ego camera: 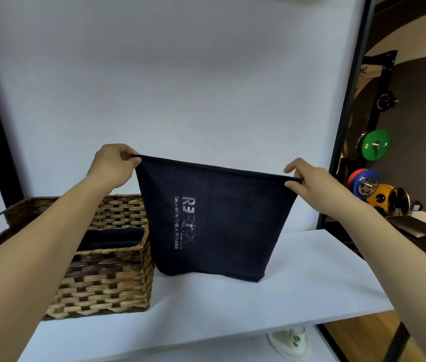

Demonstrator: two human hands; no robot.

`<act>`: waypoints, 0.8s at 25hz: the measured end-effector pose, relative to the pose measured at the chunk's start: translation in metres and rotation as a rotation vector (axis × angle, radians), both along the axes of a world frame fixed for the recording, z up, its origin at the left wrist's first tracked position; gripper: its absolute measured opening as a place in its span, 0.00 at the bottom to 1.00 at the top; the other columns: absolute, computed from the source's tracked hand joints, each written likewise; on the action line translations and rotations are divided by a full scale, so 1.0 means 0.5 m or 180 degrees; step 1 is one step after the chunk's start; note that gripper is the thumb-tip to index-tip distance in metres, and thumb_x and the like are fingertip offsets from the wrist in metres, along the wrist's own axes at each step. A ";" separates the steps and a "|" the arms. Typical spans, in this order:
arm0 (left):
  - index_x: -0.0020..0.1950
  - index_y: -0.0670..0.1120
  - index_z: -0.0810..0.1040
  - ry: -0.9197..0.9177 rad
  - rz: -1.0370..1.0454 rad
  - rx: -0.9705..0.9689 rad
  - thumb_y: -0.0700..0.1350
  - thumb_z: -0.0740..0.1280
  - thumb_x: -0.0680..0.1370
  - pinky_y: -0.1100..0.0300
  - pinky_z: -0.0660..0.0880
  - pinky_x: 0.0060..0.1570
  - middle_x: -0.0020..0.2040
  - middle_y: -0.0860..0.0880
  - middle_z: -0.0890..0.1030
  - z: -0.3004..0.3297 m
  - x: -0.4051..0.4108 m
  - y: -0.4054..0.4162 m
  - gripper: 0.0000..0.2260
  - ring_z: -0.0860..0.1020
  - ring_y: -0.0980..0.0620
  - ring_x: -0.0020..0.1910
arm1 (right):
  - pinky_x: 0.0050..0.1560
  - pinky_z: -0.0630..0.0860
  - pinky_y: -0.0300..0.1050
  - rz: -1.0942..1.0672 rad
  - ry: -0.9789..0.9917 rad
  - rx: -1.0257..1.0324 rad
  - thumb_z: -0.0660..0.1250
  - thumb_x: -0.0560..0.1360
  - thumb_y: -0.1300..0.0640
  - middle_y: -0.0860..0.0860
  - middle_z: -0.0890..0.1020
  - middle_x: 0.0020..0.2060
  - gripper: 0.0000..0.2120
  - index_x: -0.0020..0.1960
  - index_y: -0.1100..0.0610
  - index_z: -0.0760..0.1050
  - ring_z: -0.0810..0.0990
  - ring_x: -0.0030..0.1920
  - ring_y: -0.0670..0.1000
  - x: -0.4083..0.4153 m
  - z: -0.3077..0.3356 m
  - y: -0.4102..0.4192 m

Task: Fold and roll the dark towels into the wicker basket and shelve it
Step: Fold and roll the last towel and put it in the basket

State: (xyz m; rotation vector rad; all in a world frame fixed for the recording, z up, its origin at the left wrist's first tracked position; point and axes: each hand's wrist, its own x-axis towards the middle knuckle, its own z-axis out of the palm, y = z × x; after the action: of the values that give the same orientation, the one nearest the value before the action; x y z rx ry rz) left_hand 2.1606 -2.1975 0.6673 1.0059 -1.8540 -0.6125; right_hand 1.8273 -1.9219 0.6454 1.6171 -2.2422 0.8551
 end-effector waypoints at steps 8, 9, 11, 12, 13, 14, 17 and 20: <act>0.50 0.47 0.80 0.0452 -0.0581 0.0055 0.42 0.68 0.81 0.53 0.78 0.45 0.46 0.51 0.80 0.045 0.009 0.057 0.02 0.79 0.50 0.37 | 0.37 0.73 0.51 -0.0211 0.0106 -0.0828 0.60 0.82 0.48 0.54 0.78 0.34 0.15 0.43 0.56 0.75 0.76 0.35 0.55 -0.039 0.024 0.060; 0.50 0.46 0.80 0.0353 -0.0731 0.0087 0.42 0.68 0.82 0.55 0.78 0.44 0.44 0.51 0.80 0.057 0.010 0.066 0.03 0.79 0.51 0.36 | 0.36 0.71 0.46 -0.0127 -0.0100 -0.1244 0.61 0.83 0.49 0.55 0.77 0.32 0.16 0.41 0.58 0.75 0.75 0.34 0.52 -0.039 0.031 0.062; 0.50 0.43 0.81 -0.0072 -0.1019 0.0207 0.42 0.67 0.82 0.55 0.77 0.44 0.40 0.49 0.80 0.069 0.008 0.071 0.04 0.79 0.53 0.34 | 0.31 0.68 0.36 -0.0030 -0.0488 -0.1740 0.61 0.84 0.52 0.57 0.75 0.30 0.20 0.38 0.64 0.74 0.73 0.29 0.48 -0.039 0.037 0.059; 0.50 0.41 0.81 -0.0163 -0.1194 0.0297 0.41 0.67 0.82 0.54 0.77 0.44 0.38 0.47 0.79 0.071 0.007 0.069 0.05 0.78 0.53 0.33 | 0.30 0.68 0.32 0.0020 -0.0768 -0.1954 0.62 0.83 0.53 0.56 0.74 0.28 0.21 0.37 0.66 0.74 0.72 0.28 0.46 -0.045 0.036 0.055; 0.51 0.39 0.80 -0.0110 -0.1387 0.0426 0.40 0.66 0.82 0.54 0.76 0.43 0.36 0.47 0.78 0.075 0.004 0.065 0.05 0.76 0.51 0.33 | 0.29 0.69 0.32 0.0116 -0.1120 -0.2166 0.63 0.83 0.54 0.53 0.73 0.26 0.20 0.37 0.65 0.75 0.70 0.26 0.45 -0.055 0.038 0.051; 0.52 0.38 0.79 0.0028 -0.1550 0.0598 0.40 0.66 0.82 0.54 0.74 0.41 0.35 0.47 0.77 0.077 -0.004 0.058 0.06 0.74 0.51 0.32 | 0.29 0.70 0.33 0.0196 -0.1480 -0.2307 0.65 0.82 0.54 0.51 0.73 0.25 0.17 0.37 0.63 0.77 0.70 0.26 0.44 -0.070 0.038 0.046; 0.50 0.42 0.81 -0.0090 -0.1313 0.0935 0.40 0.68 0.81 0.58 0.67 0.36 0.35 0.52 0.74 0.057 -0.057 0.030 0.03 0.66 0.53 0.31 | 0.33 0.71 0.39 0.0145 -0.1855 -0.1999 0.70 0.78 0.53 0.53 0.75 0.25 0.13 0.38 0.58 0.81 0.71 0.28 0.46 -0.128 0.024 0.020; 0.49 0.44 0.82 -0.0512 -0.0611 0.1020 0.43 0.70 0.80 0.60 0.61 0.32 0.31 0.53 0.71 0.023 -0.137 0.003 0.03 0.62 0.52 0.31 | 0.35 0.68 0.44 -0.0069 -0.1882 -0.1487 0.72 0.77 0.51 0.54 0.71 0.22 0.18 0.30 0.56 0.80 0.68 0.27 0.47 -0.177 0.011 -0.023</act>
State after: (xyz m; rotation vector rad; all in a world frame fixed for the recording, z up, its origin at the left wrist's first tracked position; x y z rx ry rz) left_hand 2.0920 -2.1961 0.6788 1.1164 -2.0516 -0.9928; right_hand 1.7386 -1.9333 0.6507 1.2220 -2.1358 1.8795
